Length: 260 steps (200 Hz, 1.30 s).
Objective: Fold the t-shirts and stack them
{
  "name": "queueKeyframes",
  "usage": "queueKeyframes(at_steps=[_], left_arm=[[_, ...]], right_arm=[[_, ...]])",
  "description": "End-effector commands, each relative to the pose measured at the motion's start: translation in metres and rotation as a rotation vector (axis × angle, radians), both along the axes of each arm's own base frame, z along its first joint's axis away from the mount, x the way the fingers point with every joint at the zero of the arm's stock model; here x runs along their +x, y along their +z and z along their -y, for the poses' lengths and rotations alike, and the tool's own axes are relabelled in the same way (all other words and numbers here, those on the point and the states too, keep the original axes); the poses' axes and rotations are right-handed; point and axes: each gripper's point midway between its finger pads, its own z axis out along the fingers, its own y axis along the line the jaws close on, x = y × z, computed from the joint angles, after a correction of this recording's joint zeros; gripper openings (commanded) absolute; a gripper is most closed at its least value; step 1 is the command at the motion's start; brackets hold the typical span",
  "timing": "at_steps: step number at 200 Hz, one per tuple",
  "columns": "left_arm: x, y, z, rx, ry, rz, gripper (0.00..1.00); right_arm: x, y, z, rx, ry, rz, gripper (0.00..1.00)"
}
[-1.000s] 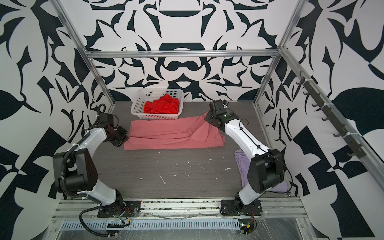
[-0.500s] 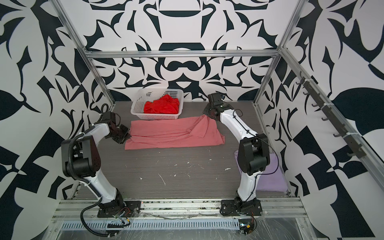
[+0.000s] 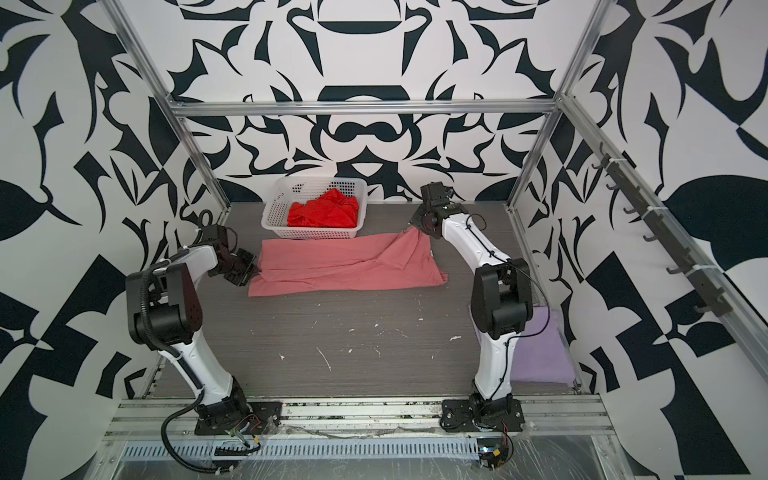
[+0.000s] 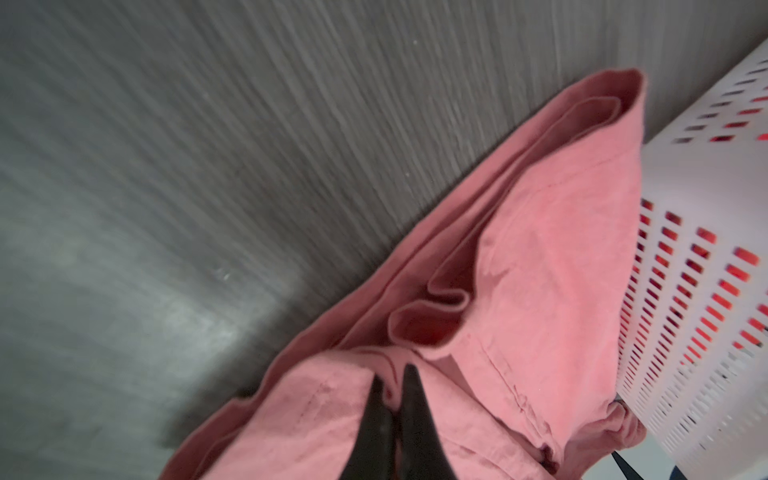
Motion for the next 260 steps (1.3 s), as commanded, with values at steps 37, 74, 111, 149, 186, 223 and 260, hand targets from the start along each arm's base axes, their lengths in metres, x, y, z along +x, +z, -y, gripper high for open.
queueKeyframes(at_steps=[37, 74, 111, 149, 186, 223, 260], left_arm=[[0.032, 0.012, -0.007, -0.014, 0.013, 0.055, 0.16], [0.041, 0.014, -0.009, -0.027, 0.018, 0.064, 0.21], [0.038, 0.012, -0.013, -0.016, 0.033, 0.051, 0.48], [0.026, 0.020, -0.024, 0.044, 0.053, 0.062, 0.57], [0.013, 0.043, -0.035, 0.141, 0.046, 0.110, 0.67], [-0.012, 0.054, -0.016, 0.139, -0.013, 0.155, 0.78], [-0.031, 0.040, 0.035, 0.033, -0.119, 0.135, 0.77]], right_arm=[[0.028, 0.007, -0.011, 0.071, -0.001, 0.056, 0.00], [0.033, -0.007, -0.009, 0.088, -0.025, 0.027, 0.00], [0.038, -0.010, -0.010, 0.101, 0.006, 0.031, 0.42], [0.032, 0.030, -0.010, 0.087, 0.065, 0.151, 0.50], [0.000, 0.012, -0.015, 0.112, 0.082, 0.078, 0.50], [-0.042, -0.027, -0.007, 0.129, 0.037, 0.029, 0.49], [-0.055, -0.056, -0.015, 0.161, 0.049, -0.032, 0.41]])
